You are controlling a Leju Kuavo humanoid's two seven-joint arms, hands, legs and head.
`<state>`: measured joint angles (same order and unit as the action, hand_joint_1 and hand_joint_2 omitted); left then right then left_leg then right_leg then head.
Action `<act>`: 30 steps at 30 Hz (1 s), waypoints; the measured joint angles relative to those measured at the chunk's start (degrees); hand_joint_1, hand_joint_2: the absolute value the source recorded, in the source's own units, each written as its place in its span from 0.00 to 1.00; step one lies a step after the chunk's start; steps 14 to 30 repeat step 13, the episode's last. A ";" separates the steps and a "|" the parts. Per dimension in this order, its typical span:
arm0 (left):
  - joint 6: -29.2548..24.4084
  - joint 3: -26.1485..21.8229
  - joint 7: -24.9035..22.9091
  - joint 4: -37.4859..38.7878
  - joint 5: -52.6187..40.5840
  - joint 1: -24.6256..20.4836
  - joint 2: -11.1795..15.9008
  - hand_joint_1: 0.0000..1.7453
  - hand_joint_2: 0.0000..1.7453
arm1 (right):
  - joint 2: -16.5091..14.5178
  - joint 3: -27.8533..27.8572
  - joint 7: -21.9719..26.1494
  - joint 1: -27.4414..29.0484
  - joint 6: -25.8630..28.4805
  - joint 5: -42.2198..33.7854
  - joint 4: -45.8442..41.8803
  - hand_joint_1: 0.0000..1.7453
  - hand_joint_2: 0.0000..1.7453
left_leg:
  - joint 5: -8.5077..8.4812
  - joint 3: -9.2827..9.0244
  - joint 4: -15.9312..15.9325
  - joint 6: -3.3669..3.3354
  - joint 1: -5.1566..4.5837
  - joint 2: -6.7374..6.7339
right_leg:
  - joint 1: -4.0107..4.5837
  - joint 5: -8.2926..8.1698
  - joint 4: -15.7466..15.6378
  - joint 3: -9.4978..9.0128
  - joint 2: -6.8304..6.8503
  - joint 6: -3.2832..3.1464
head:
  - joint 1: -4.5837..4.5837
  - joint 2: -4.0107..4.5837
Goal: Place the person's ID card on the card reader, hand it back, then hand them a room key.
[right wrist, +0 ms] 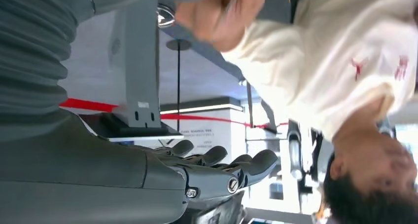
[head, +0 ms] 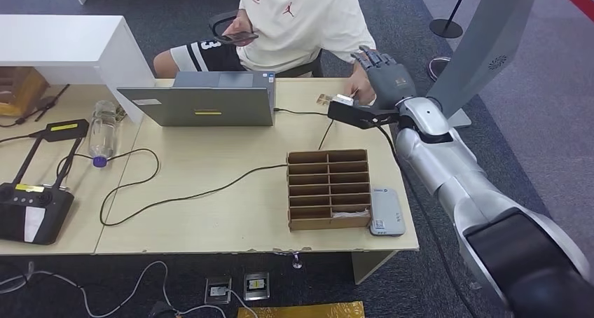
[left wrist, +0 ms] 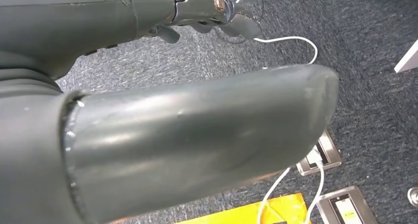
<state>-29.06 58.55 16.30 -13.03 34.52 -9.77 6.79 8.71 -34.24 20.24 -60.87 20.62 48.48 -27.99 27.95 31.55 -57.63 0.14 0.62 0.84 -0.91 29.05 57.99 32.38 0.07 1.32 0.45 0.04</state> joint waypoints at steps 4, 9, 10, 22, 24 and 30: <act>-0.88 -0.02 0.13 0.00 0.64 0.22 -0.01 0.00 0.00 | 2.24 1.68 3.01 -0.84 7.55 -5.81 0.05 0.00 1.00 | 0.00 -0.01 -0.02 0.00 -0.02 0.00 | -0.01 0.00 -0.01 -0.01 0.01 0.00 | 0.01 0.00; -1.86 -0.02 0.13 0.00 1.47 0.43 -0.07 0.00 0.00 | 7.27 6.24 6.74 -1.16 15.94 -13.20 -0.05 0.00 1.00 | 0.01 -0.02 -0.09 -0.02 -0.08 0.00 | -0.07 -0.01 -0.04 -0.02 0.01 0.01 | 0.00 0.00; -2.05 -0.02 0.12 0.00 1.74 0.48 -0.09 0.00 0.00 | 8.59 7.47 7.67 -1.16 17.08 -14.99 -0.07 0.00 1.00 | 0.02 -0.02 -0.10 -0.03 -0.09 0.02 | -0.08 -0.01 -0.05 -0.03 0.04 0.01 | 0.00 0.00; -2.44 -0.04 0.13 0.00 2.60 0.69 -0.14 0.00 0.00 | 12.12 11.29 9.83 -1.13 18.84 -18.23 -0.11 0.00 1.00 | 0.04 0.00 -0.11 -0.05 -0.13 0.05 | -0.12 -0.01 -0.06 -0.03 0.10 0.02 | 0.02 0.00; -2.44 -0.04 0.13 0.00 2.60 0.69 -0.14 0.00 0.00 | 12.12 11.29 9.83 -1.13 18.84 -18.23 -0.11 0.00 1.00 | 0.04 0.00 -0.11 -0.05 -0.13 0.05 | -0.12 -0.01 -0.06 -0.03 0.10 0.02 | 0.02 0.00; -2.44 -0.04 0.13 0.00 2.60 0.69 -0.14 0.00 0.00 | 12.12 11.29 9.83 -1.13 18.84 -18.23 -0.11 0.00 1.00 | 0.04 0.00 -0.11 -0.05 -0.13 0.05 | -0.12 -0.01 -0.06 -0.03 0.10 0.02 | 0.02 0.00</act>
